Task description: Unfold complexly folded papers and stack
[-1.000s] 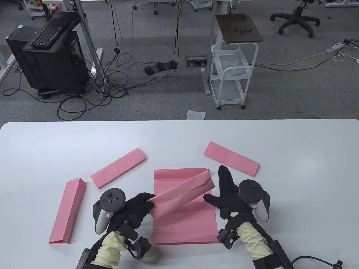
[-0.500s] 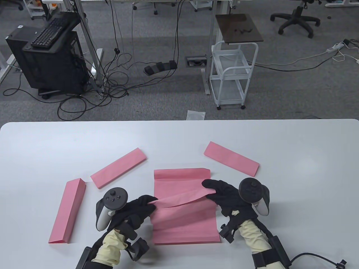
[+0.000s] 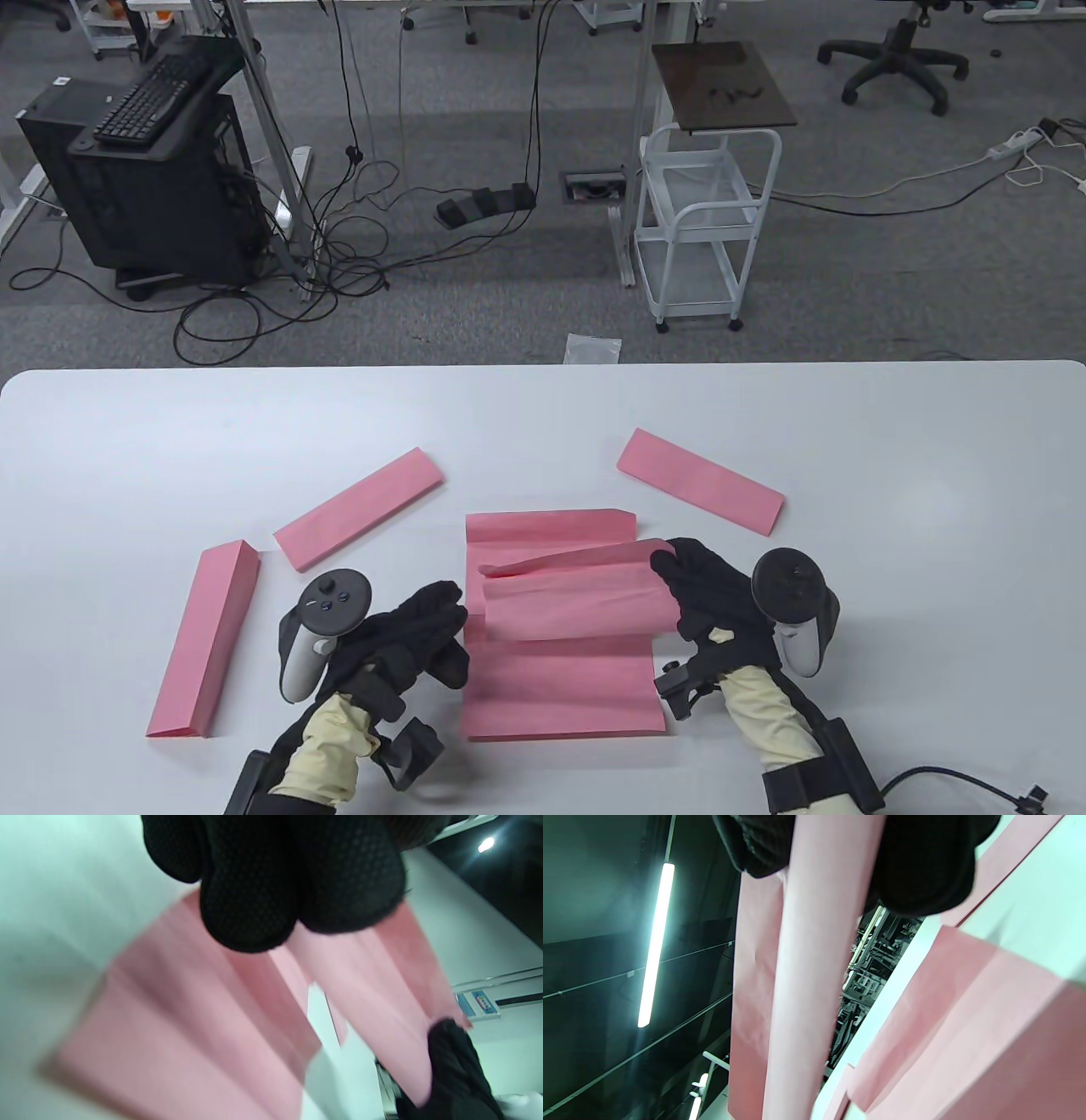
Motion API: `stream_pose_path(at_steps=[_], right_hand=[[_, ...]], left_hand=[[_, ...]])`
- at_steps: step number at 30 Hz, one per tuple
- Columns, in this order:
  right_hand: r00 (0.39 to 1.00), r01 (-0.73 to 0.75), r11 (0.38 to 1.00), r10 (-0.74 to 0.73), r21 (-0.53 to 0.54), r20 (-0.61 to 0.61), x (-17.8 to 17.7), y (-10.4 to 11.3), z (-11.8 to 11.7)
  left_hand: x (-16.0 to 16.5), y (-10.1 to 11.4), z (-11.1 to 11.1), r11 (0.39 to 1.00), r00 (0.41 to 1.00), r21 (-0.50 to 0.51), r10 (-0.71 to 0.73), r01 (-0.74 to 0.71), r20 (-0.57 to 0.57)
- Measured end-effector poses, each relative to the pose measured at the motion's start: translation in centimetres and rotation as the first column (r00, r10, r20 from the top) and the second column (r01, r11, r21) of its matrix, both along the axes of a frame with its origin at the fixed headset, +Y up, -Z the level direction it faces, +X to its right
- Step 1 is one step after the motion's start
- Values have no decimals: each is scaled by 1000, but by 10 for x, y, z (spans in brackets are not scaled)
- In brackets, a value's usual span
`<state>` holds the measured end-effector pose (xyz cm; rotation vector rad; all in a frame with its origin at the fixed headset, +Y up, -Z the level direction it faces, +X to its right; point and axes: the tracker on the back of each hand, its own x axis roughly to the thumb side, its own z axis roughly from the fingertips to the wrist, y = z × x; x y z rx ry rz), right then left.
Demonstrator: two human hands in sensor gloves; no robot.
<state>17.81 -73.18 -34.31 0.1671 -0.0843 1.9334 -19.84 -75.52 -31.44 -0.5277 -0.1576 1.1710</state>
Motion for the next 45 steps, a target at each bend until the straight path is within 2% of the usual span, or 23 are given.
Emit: stream_pose_path(at_steps=[3, 6, 10, 13, 17, 22, 25, 27, 29, 36, 39, 41, 43, 44, 45], right_hand=[[994, 37, 999, -34, 30, -100, -7, 2, 1], [986, 106, 994, -100, 34, -136, -13, 2, 2], [963, 142, 988, -150, -52, -223, -18, -2, -3], [957, 163, 983, -177, -82, -229, -18, -1, -4], [962, 145, 982, -168, -118, -214, -16, 3, -8], [985, 83, 975, -112, -204, -133, -11, 10, -24], [994, 90, 964, -103, -250, -40, -5, 14, -34], [992, 80, 946, -106, -315, -65, -6, 15, -41], [995, 70, 940, -91, -334, -47, -9, 15, -45], [995, 50, 922, -81, -384, -65, -16, 13, -55], [987, 66, 903, -121, -425, -103, -14, 12, -59], [967, 93, 874, -193, -476, -164, -11, 11, -65], [957, 148, 848, -253, -509, -145, -6, 10, -69], [958, 174, 846, -265, -505, -114, -3, 10, -71], [961, 178, 846, -258, -503, -95, -1, 9, -73]], left_hand=[[7, -7, 0, 996, 998, -68, 51, -53, -36], [6, -11, 2, 985, 991, -118, 119, -126, -66], [1, -10, 5, 993, 988, -50, 97, -103, -123], [0, -7, 8, 993, 978, -14, 113, -117, -176], [2, -5, 9, 993, 972, -15, 112, -118, -204], [8, 2, 14, 990, 970, 132, 70, -39, -232], [8, 2, 20, 979, 976, 193, 98, -60, -196], [9, 3, 26, 964, 976, 242, 149, -108, -160], [8, 4, 28, 949, 975, 297, 157, -104, -160], [1, 3, 26, 951, 966, 299, 150, -83, -209], [-2, 3, 25, 954, 970, 282, 155, -98, -188], [-4, 5, 23, 957, 984, 287, 91, -44, -151], [-4, 7, 21, 963, 999, 267, -29, 33, -18], [-3, 7, 20, 969, 994, 238, -83, 64, 68], [-3, 7, 21, 970, 986, 223, -124, 97, 109]])
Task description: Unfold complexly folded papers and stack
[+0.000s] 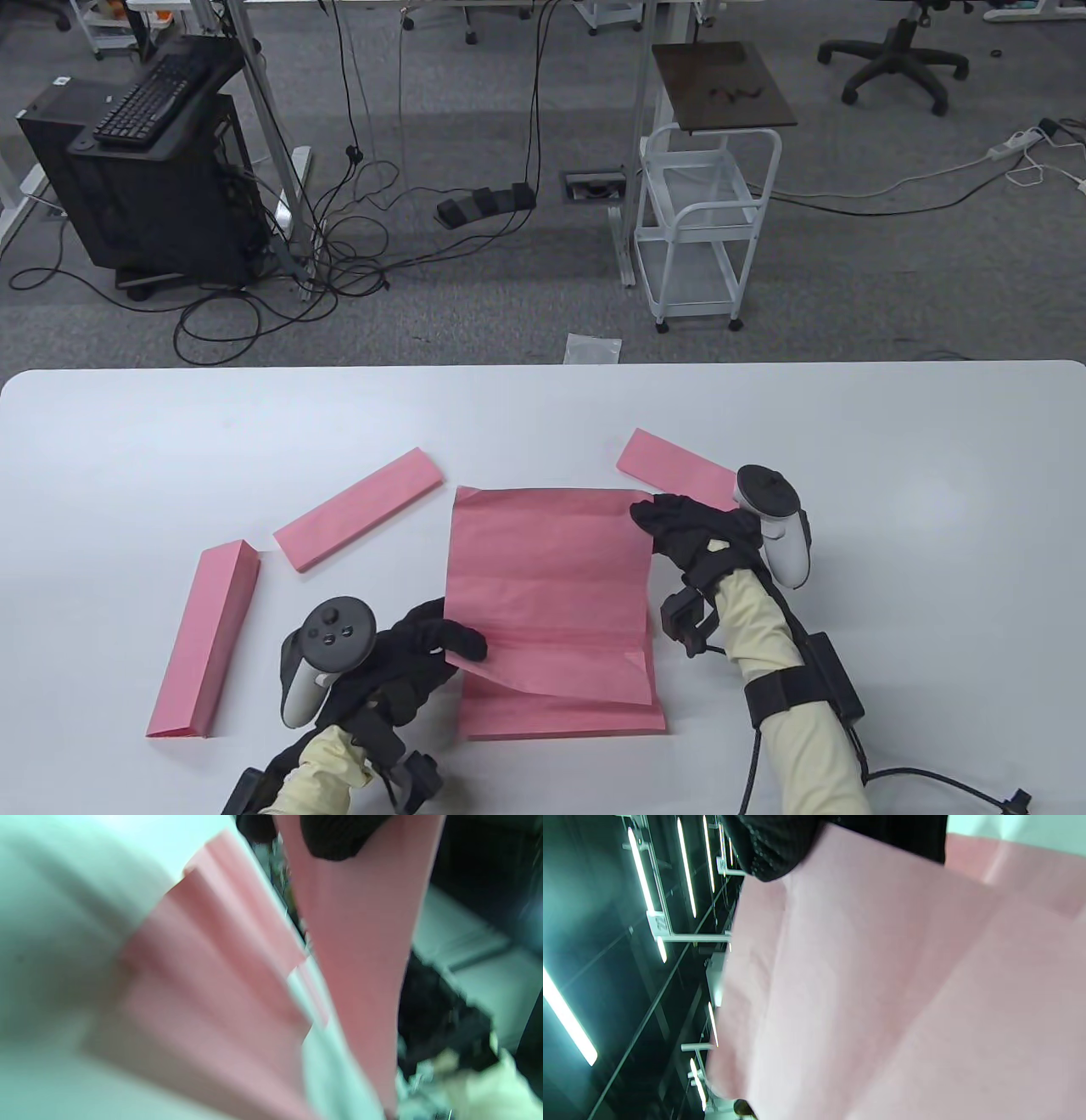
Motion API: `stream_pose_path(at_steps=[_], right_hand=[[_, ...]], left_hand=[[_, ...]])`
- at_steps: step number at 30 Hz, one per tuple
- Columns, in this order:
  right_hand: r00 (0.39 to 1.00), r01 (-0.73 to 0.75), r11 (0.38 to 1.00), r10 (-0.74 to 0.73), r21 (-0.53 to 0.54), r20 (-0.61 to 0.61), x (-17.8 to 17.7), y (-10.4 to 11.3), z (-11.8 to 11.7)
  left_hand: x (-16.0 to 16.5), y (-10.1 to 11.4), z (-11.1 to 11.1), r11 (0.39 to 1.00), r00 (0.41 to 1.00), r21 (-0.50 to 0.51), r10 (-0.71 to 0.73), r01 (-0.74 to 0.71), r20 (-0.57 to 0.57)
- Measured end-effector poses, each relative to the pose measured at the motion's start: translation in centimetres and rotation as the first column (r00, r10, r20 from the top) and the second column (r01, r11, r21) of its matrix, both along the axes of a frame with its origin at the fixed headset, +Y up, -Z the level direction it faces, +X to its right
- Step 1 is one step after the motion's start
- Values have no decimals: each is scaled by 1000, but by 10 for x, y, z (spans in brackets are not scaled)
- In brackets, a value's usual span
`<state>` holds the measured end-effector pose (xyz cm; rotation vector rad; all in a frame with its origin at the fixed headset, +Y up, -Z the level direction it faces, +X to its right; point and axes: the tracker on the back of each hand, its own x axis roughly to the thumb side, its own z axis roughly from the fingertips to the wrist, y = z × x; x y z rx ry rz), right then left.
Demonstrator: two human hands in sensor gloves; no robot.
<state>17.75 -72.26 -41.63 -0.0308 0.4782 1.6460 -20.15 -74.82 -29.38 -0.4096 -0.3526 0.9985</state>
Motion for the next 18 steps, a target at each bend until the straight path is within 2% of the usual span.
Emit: stream_pose_path(at_steps=[3, 8, 11, 14, 15, 18], right_hand=[[998, -48, 999, 48, 4, 45, 5, -1, -4], [993, -114, 994, 114, 1, 29, 1, -3, -6], [990, -136, 991, 136, 2, 26, -2, -3, -7], [990, -140, 990, 140, 6, 27, -6, -1, -7], [988, -150, 989, 150, 9, 25, -8, -1, -8], [984, -175, 984, 174, 21, 40, -10, 2, -8]], left_hand=[[1, -2, -1, 999, 999, 14, -43, 43, -4], [5, -7, -3, 1000, 994, -7, -6, 7, 107], [5, -8, -2, 997, 983, -61, 52, -42, 179], [5, -11, -2, 991, 988, -89, 112, -102, 111], [5, -11, -2, 996, 994, -61, 67, -62, 89], [6, -11, -3, 998, 991, -10, -66, 68, 118]])
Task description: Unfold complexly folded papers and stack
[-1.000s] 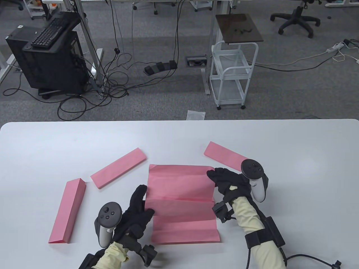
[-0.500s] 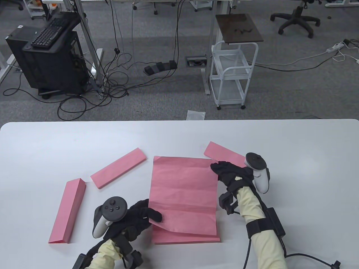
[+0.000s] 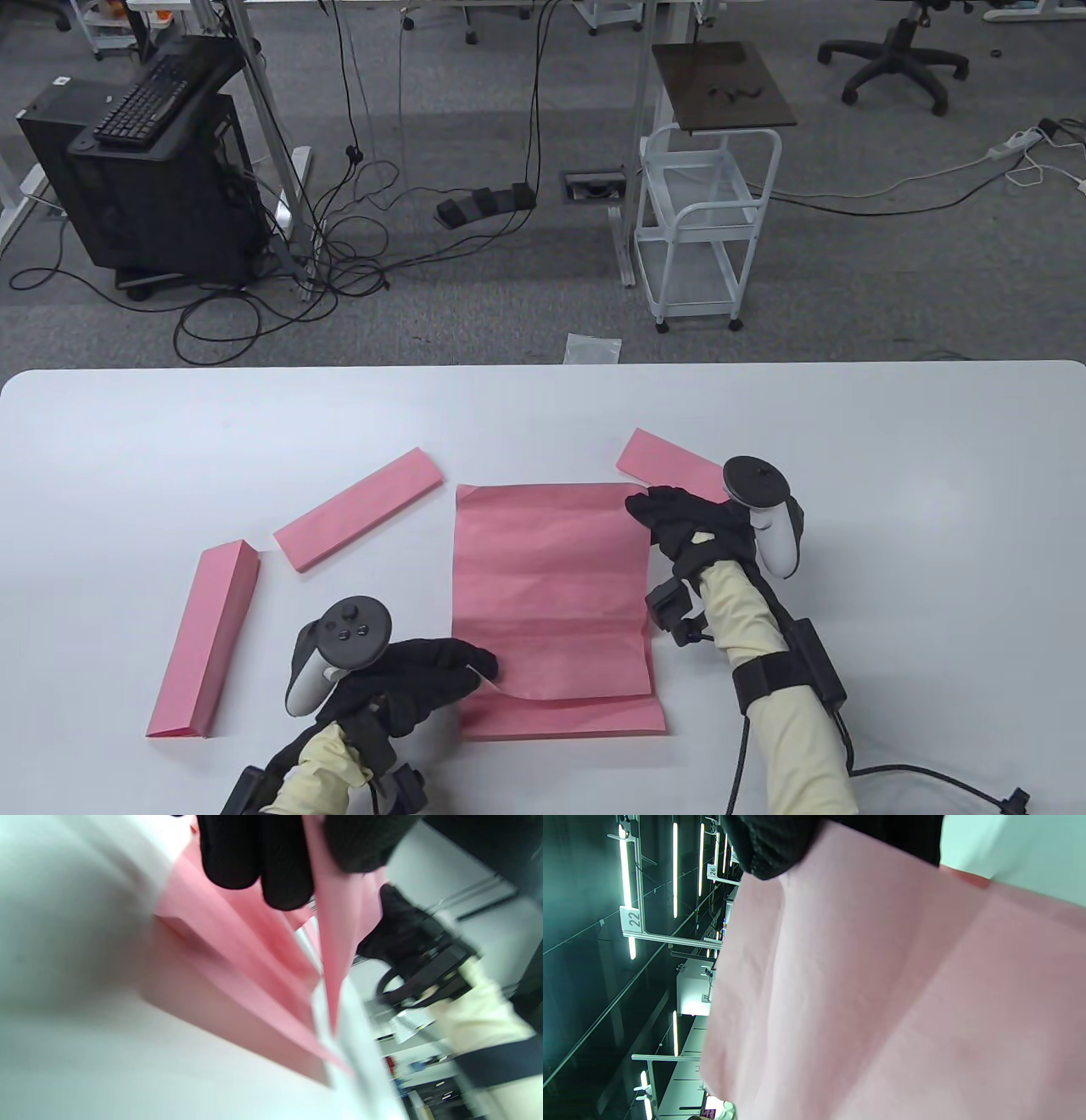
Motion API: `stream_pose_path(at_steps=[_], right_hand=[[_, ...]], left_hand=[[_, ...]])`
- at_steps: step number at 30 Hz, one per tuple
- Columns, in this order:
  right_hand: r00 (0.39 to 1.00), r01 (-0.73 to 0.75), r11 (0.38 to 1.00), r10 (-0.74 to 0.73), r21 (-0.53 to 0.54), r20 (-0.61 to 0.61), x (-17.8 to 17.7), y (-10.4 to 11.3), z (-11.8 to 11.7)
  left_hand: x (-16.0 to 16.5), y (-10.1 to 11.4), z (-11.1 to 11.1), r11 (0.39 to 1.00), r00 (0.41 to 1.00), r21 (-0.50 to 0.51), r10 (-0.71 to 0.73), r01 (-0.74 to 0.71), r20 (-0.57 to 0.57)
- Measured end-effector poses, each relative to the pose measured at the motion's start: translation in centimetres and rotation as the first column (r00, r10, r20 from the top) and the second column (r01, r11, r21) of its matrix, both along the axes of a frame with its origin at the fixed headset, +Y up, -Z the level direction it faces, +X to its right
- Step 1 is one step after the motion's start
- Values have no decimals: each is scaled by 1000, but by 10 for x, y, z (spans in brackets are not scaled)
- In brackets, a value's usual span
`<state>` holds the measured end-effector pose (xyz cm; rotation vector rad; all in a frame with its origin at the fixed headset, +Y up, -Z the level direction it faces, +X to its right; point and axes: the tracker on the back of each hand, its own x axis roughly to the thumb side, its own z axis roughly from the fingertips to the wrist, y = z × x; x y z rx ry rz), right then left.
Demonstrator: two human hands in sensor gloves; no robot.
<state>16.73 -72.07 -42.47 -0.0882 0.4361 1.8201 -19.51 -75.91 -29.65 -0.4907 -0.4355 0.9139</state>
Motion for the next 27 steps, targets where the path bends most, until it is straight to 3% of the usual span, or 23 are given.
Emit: stream_pose_path(at_steps=[2, 5, 7, 9, 14, 21, 27], right_hand=[[1000, -6, 1000, 6, 3, 2, -1, 1, 0], [1000, -10, 1000, 10, 5, 2, -2, 3, 0], [1000, -10, 1000, 10, 7, 3, -3, 4, -1], [1000, -5, 1000, 4, 9, 9, -2, 4, -1], [1000, -13, 1000, 13, 10, 16, -1, 4, -2], [999, -43, 999, 43, -2, 23, 0, 3, -2], [995, -83, 996, 84, -27, 50, 2, -6, -3]], left_hand=[[0, -2, 1, 999, 999, -37, 30, -29, 20], [0, -5, 3, 985, 987, -88, 139, -145, -77], [1, -3, 3, 998, 989, -18, 57, -60, -136], [1, -2, 1, 998, 992, 28, -46, 50, -118], [6, -3, 4, 1000, 990, -17, -3, 1, -139], [8, 3, 8, 979, 971, 134, -121, 150, -207], [15, 8, 11, 914, 948, 254, -296, 316, -116]])
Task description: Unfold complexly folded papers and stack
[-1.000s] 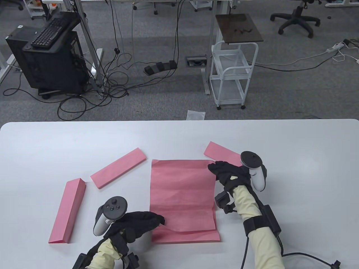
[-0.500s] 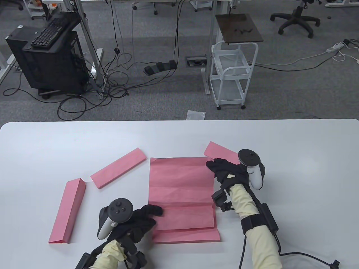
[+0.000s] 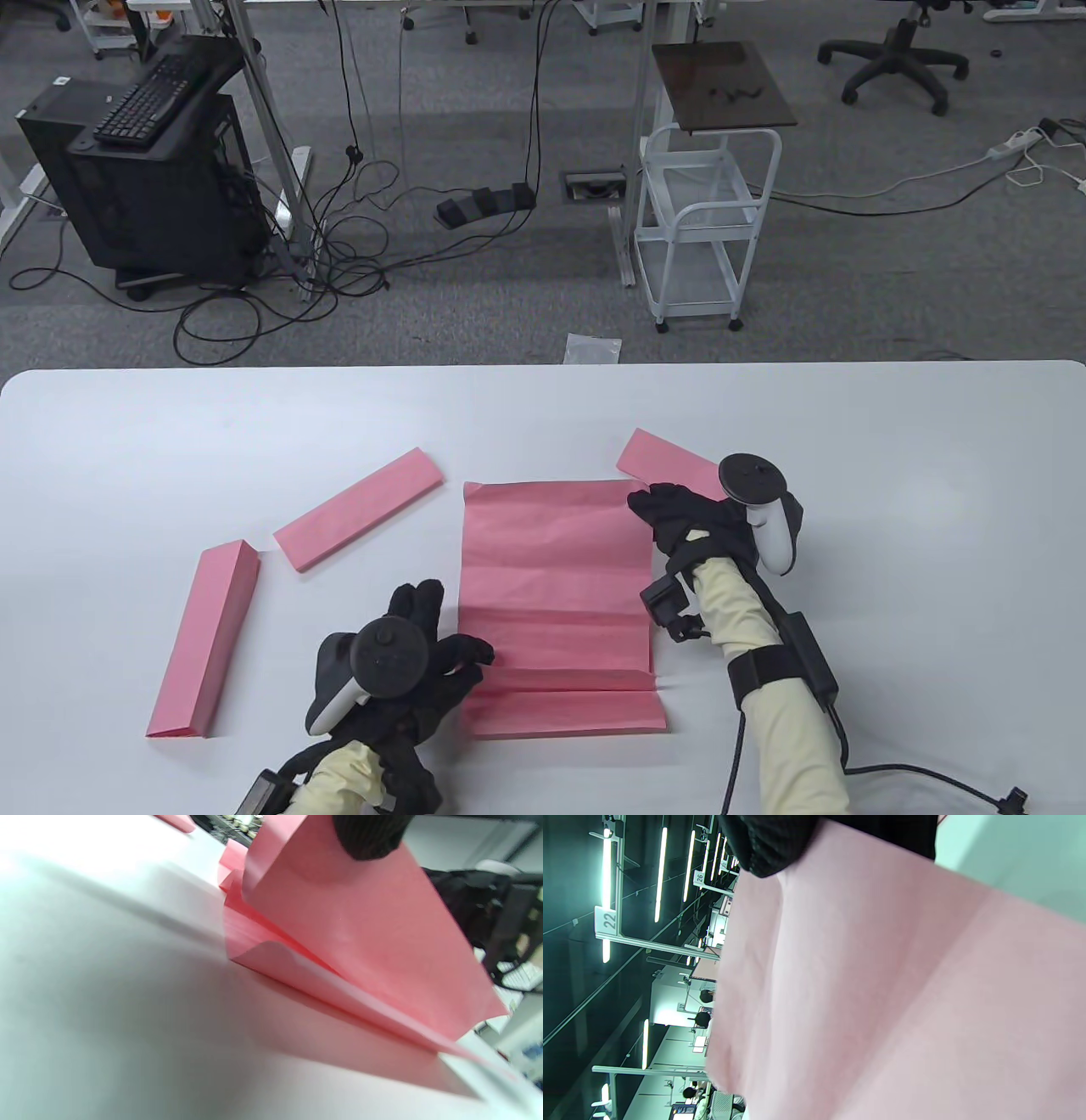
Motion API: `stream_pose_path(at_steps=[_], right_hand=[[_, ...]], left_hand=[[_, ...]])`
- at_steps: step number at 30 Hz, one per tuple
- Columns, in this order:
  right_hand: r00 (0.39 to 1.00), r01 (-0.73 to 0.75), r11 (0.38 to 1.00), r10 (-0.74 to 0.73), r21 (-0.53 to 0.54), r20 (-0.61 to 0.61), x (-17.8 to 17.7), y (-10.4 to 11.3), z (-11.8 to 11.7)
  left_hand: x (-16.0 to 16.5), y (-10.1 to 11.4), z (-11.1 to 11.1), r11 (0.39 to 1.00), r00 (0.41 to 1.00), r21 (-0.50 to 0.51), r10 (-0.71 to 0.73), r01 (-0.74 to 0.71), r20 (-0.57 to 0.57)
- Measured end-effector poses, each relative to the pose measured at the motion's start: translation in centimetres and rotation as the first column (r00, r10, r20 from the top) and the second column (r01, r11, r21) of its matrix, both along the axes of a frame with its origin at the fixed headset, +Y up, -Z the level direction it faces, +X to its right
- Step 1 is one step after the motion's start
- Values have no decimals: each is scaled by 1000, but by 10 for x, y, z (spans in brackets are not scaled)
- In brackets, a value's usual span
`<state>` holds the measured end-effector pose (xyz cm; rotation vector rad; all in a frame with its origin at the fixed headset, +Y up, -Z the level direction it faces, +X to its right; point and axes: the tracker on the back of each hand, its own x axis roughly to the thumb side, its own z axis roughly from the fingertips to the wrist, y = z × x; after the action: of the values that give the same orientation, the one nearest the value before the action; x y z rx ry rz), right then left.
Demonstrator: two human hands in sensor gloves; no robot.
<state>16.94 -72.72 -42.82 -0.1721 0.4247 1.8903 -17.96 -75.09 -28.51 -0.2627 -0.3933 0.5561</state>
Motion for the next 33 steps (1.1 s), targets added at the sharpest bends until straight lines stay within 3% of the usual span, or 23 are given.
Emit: stream_pose_path(at_steps=[5, 14, 20, 25, 29, 33], right_hand=[[1000, -22, 999, 22, -24, -5, -4, -10, -2], [998, -53, 998, 52, -37, -33, -10, -18, -4], [998, -48, 998, 47, -39, -34, -12, -18, -5], [998, -64, 997, 63, -40, -29, -13, -18, -5], [996, -90, 995, 90, -46, -10, -13, -19, -4], [977, -214, 977, 214, -16, -15, -15, -16, 2]], left_hand=[[3, -5, -1, 993, 996, -115, 22, -12, 91], [9, -18, -5, 967, 990, -251, 63, -29, 130], [24, -18, -10, 964, 984, -242, -69, 107, 161], [38, -29, -19, 906, 940, -286, -253, 313, 227], [42, -44, -26, 884, 937, -328, -273, 333, 216], [37, -58, -29, 855, 931, -374, -302, 360, 206]])
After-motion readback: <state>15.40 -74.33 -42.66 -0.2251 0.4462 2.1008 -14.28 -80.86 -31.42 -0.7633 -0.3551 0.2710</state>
